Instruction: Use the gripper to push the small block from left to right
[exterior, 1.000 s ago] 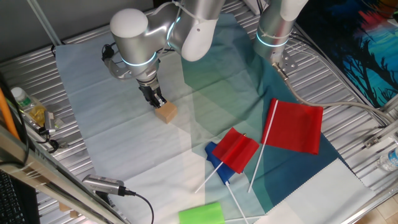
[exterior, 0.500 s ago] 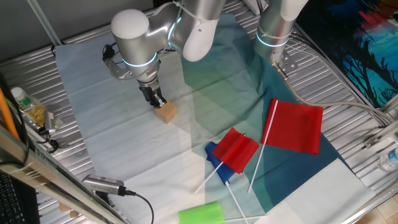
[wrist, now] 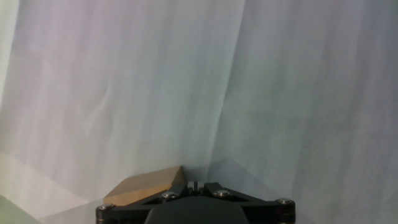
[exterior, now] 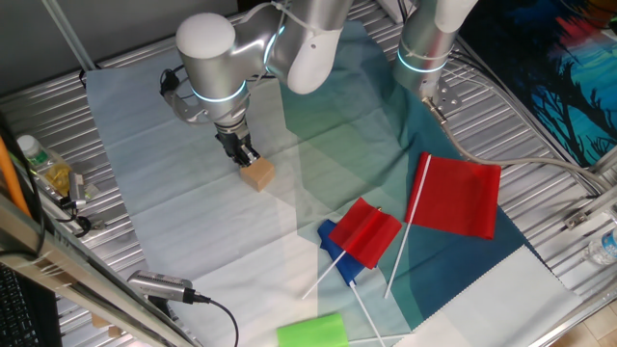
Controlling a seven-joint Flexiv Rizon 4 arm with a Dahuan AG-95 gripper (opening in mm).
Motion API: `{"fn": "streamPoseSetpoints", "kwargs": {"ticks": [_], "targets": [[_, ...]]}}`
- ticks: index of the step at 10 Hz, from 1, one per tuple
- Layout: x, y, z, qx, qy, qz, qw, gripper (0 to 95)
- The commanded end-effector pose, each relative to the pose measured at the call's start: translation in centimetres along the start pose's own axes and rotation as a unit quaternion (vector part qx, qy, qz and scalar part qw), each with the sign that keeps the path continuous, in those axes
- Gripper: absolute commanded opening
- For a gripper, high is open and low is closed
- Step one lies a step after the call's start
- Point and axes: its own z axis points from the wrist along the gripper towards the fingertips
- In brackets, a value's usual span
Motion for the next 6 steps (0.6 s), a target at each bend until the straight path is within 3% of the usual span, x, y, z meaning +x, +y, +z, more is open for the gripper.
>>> {"fn": "streamPoseSetpoints", "kwargs": {"ticks": [1, 6], "targets": [[-0.1, -0.02, 0.0, 0.001, 0.002, -0.009, 1.0, 0.0], [-0.1, -0.02, 0.0, 0.002, -0.002, -0.035, 0.9994, 0.0]]}}
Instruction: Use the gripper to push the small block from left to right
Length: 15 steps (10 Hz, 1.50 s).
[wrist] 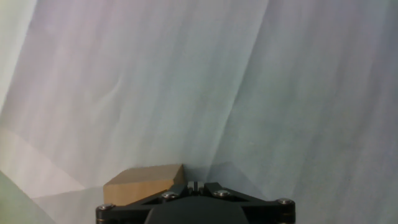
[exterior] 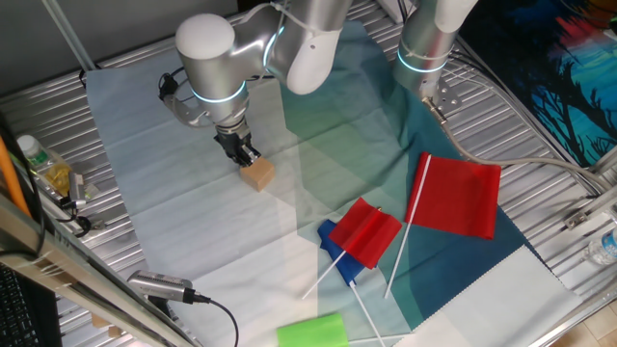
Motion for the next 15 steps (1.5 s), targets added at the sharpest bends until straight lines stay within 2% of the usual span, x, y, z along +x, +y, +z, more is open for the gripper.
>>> {"fn": "streamPoseSetpoints", "kwargs": {"ticks": [1, 7, 9, 15], "targets": [[0.0, 0.0, 0.0, 0.002, -0.006, 0.003, 1.0, 0.0], [0.0, 0.0, 0.0, 0.003, -0.005, -0.006, 1.0, 0.0], [0.5, 0.6, 0.3, -0.002, -0.006, -0.001, 1.0, 0.0], [2.4, 3.2, 1.4, 0.001, -0.019, 0.014, 0.9997, 0.0]]}}
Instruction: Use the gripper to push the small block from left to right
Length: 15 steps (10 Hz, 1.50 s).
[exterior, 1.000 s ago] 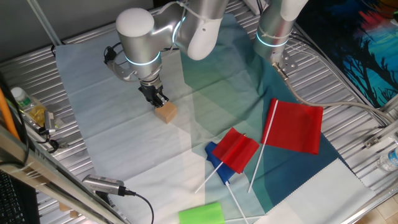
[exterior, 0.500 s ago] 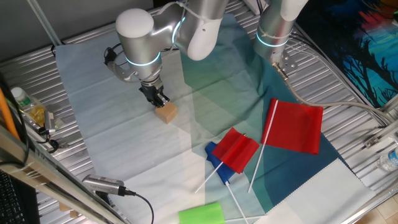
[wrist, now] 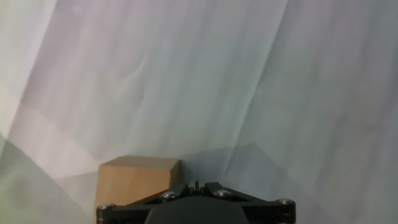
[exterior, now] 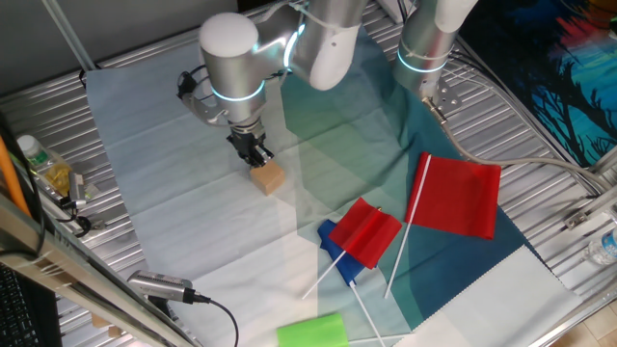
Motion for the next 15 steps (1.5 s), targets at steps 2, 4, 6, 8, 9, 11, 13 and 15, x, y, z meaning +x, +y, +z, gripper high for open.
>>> {"fn": "streamPoseSetpoints", "kwargs": {"ticks": [2, 4, 6, 8, 9, 11, 13, 15], "targets": [[0.3, 0.5, 0.9, 0.002, 0.0, 0.008, 1.0, 0.0], [0.2, 0.5, 1.0, 0.001, 0.004, 0.012, 0.9999, 0.0], [0.1, 0.4, 0.9, -0.001, 0.005, 0.014, 0.9999, 0.0], [0.0, 0.2, 0.6, 0.0, 0.004, 0.012, 0.9999, 0.0], [-0.1, 0.0, 0.6, 0.0, 0.005, 0.01, 0.9999, 0.0], [-0.1, 0.0, 0.4, 0.002, 0.005, 0.007, 1.0, 0.0], [-0.1, 0.0, 0.2, 0.002, 0.006, 0.007, 1.0, 0.0], [-0.1, 0.0, -0.2, 0.003, 0.007, 0.007, 0.9999, 0.0]]}}
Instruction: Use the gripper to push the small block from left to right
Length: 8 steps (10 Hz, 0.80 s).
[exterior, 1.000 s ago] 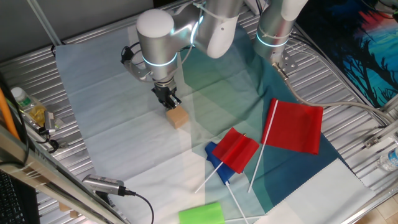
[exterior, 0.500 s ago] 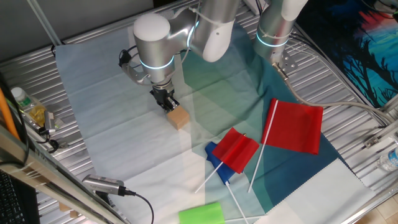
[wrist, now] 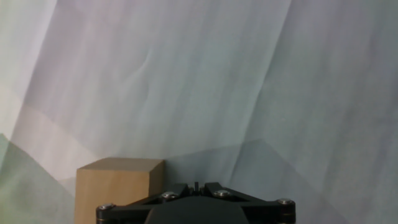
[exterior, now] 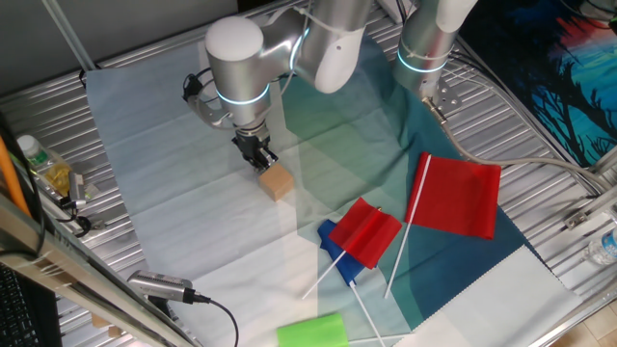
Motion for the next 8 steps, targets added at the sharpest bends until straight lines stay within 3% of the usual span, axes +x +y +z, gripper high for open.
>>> {"fn": "streamPoseSetpoints", "kwargs": {"ticks": [1, 8], "targets": [[0.2, 0.0, -0.6, 0.0, 0.003, 0.0, 1.0, 0.0], [-0.1, 0.3, -1.9, -0.007, 0.01, 0.004, 0.9999, 0.0]]}}
